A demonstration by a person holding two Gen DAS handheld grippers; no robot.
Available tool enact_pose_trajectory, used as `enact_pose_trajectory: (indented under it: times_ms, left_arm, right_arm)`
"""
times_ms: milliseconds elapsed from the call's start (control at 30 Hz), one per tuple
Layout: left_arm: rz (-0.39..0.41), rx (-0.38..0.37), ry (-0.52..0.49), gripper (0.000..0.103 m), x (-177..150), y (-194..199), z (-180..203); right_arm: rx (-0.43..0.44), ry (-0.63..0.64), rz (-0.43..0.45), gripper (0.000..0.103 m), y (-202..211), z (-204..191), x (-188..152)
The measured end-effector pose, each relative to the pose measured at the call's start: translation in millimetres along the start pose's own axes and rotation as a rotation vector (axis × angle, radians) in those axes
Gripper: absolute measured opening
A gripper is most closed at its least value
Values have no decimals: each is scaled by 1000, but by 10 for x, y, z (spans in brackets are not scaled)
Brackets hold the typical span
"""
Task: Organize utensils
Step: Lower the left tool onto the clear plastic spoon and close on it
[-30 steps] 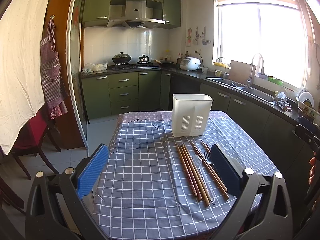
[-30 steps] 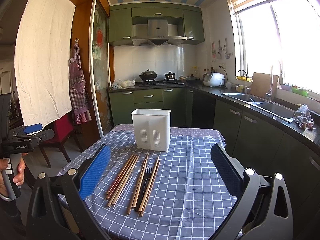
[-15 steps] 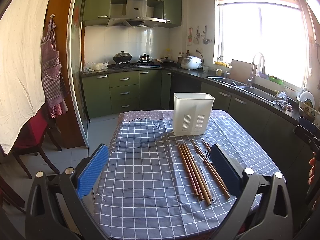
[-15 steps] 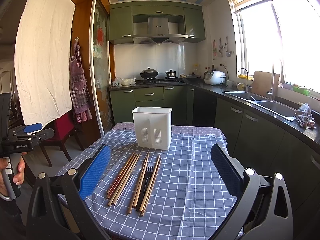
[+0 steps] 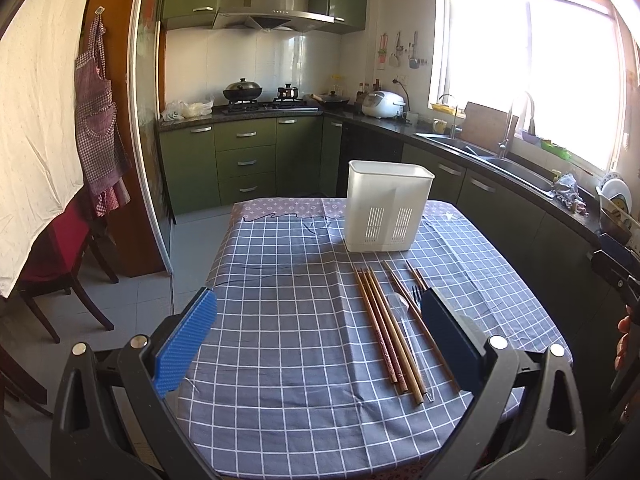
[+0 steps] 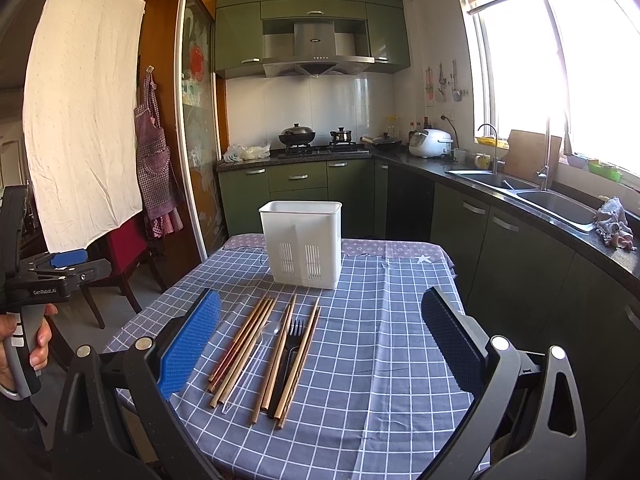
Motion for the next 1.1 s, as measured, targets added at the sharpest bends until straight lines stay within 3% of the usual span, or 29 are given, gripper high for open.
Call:
enact_pose_trajectory:
  times_ms: [167, 367, 567, 600, 700, 833, 933, 1100]
  left_arm:
    - [-81, -37, -12, 97, -54, -331, 74]
    - [-233, -71, -43, 97, -107, -840, 312]
    - [-440, -144, -63, 97, -316, -1376, 670]
    - [-475, -165, -52, 94, -363, -1441, 724]
    - [-584, -196, -25, 71, -550, -1605, 872]
    - [-699, -233, -3, 54, -787, -1723, 1073]
    - [-741, -224, 2, 39, -891, -1792, 1167]
    - [-757, -193, -5, 29, -939, -1905, 1237]
  right_arm:
    - [-50, 59, -115, 99, -395, 160, -139]
    - [-62, 120, -306, 99, -1031, 348, -416]
    - [-34, 67, -458, 99, -1508, 543, -680]
    - [-33, 44, -472, 99, -1556, 595, -707]
    - [-47, -21, -532, 97, -1633, 719, -796]
    - [-45, -57, -553, 82, -1630, 811, -841]
    - [-44, -47, -565, 76, -1622, 818, -884]
    - [-38, -7, -571, 66, -1625, 759, -939]
Point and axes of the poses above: each gripper's, at about its wrist camera, not at the fingertips, and y roughly against the way its jaws point, z to its right, x to its top, the point moved 6 cm from there along -y, roughly the way its jaws point, and after that the axes turned 12 degrees about z, right-handed, at the moved point
